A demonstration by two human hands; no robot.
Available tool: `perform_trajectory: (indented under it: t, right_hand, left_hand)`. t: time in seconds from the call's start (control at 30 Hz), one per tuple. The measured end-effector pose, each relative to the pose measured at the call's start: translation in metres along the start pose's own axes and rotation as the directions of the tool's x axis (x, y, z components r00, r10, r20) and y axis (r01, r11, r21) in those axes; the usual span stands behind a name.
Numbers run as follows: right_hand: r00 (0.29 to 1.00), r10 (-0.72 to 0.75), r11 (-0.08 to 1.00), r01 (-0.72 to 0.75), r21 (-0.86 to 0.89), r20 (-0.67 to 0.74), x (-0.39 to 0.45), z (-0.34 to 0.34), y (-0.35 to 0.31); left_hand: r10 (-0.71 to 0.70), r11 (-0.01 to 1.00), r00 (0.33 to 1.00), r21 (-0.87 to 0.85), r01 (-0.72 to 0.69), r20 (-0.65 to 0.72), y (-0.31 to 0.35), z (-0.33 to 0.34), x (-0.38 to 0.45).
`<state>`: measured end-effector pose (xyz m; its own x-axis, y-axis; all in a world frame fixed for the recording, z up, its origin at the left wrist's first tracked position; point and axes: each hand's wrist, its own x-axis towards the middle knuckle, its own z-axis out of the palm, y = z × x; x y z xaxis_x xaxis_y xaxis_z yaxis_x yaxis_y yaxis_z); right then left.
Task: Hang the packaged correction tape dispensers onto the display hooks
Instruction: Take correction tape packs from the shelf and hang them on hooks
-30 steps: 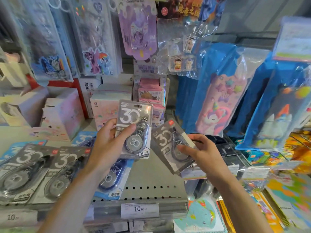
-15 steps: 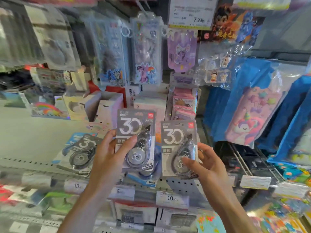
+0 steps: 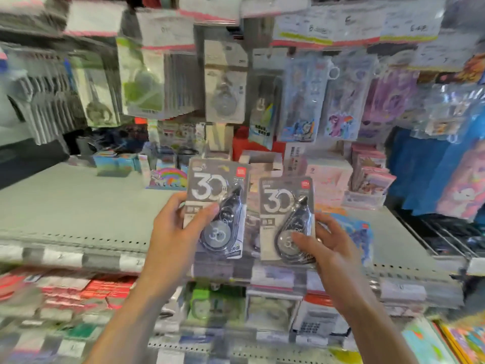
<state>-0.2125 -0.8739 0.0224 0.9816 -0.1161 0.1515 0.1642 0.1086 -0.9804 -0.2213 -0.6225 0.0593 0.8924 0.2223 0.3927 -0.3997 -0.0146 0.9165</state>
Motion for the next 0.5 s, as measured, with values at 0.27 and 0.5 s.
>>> perform_trajectory:
  t: [0.27, 0.5]
  right_hand:
    - [0.997, -0.076, 0.997, 0.076, 0.001, 0.03, 0.022, 0.09, -0.008]
    - [0.994, -0.109, 0.993, 0.108, 0.05, 0.013, 0.072, 0.141, -0.001]
  left_hand:
    - [0.07, 0.996, 0.997, -0.047, -0.069, 0.019, -0.001, -0.075, 0.047]
    - [0.111, 0.993, 0.994, -0.047, -0.11, 0.016, -0.009, -0.099, 0.117]
